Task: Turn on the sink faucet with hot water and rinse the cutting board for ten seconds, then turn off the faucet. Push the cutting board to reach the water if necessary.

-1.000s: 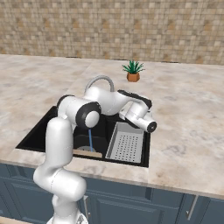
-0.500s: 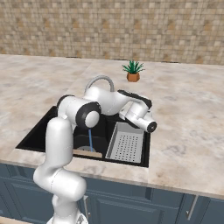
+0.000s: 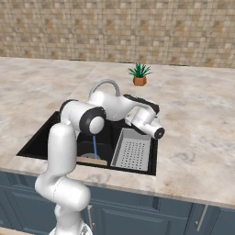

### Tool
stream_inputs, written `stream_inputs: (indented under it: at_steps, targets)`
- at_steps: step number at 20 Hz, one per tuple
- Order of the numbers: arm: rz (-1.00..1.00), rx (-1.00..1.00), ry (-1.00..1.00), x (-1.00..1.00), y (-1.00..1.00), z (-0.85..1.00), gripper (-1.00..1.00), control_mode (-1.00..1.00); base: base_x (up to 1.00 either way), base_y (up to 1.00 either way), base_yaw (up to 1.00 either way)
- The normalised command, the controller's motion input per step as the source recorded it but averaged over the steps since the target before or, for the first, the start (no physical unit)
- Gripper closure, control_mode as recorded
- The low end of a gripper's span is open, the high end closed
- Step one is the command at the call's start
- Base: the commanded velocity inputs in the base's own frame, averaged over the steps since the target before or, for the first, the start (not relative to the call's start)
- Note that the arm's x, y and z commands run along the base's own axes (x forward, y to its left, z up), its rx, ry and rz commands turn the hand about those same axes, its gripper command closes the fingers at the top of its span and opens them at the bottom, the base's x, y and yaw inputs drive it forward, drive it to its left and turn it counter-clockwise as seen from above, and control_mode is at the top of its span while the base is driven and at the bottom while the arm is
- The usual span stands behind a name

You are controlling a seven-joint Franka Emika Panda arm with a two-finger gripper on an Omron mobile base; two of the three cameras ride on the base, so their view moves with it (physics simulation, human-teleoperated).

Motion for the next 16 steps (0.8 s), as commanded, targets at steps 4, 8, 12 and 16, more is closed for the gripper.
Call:
stream_inputs:
  at_steps: [4,8,12,16]
  targets:
    - [0.0,0.0,0.0,0.0,0.0,0.0,1.0,-1.0,0.0,0.0,0.0]
    - [0.0,0.0,0.0,0.0,0.0,0.0,1.0,-1.0,0.0,0.0,0.0]
    - [0.0,0.0,0.0,0.0,0.0,0.0,1.0,-1.0,0.0,0.0,0.0]
    - [0.0,0.0,0.0,0.0,0.0,0.0,1.0,-1.0,0.0,0.0,0.0]
